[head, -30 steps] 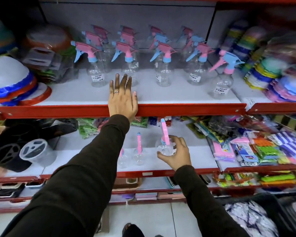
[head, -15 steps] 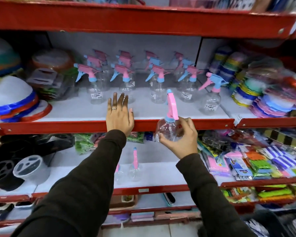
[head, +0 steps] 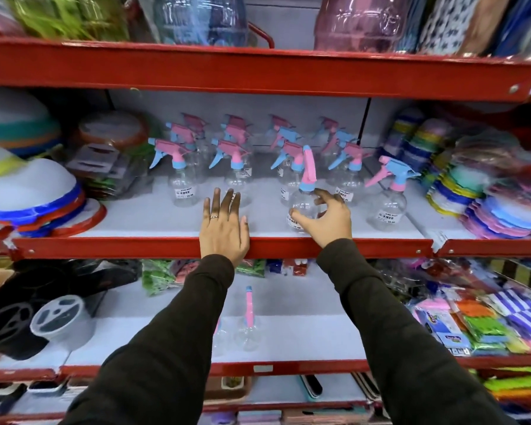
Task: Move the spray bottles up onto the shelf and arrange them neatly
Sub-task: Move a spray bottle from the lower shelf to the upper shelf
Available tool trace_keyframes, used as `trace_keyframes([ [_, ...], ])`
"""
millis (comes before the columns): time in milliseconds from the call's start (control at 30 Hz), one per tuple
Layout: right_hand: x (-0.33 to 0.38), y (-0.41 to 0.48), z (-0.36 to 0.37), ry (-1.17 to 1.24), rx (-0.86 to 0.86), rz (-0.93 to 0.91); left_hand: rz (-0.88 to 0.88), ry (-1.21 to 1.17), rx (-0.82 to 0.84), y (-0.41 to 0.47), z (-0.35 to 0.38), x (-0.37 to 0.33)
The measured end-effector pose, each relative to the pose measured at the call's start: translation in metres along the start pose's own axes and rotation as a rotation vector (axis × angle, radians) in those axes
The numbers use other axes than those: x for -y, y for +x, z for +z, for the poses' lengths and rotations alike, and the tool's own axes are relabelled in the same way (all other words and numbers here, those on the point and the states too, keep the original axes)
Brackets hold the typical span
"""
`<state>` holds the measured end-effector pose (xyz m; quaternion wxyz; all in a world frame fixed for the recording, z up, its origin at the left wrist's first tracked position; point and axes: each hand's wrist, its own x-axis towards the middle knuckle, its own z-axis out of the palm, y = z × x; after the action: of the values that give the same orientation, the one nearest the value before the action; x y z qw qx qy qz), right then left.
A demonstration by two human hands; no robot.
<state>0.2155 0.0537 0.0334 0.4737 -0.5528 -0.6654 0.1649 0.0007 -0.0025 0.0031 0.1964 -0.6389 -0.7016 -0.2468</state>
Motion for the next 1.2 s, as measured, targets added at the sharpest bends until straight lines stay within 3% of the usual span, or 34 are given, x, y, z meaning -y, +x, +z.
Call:
trace_keyframes([
  [333,0.002,0.001,0.004,-0.018,0.095,-0.026,0.000,-0.002,0.012,0.001,0.003,0.002],
  [533,0.010,-0.001,0.010,0.001,-0.039,-0.033,0.000,0.009,0.002,0.001,0.002,0.002],
  [1000,-0.002,0.010,0.003,0.041,0.088,-0.041,-0.007,-0.006,0.008,0.000,0.001,0.001],
  [1200,-0.001,0.009,0.010,0.033,-0.008,0.016,-0.012,-0.016,0.014,0.000,0.001,0.001],
])
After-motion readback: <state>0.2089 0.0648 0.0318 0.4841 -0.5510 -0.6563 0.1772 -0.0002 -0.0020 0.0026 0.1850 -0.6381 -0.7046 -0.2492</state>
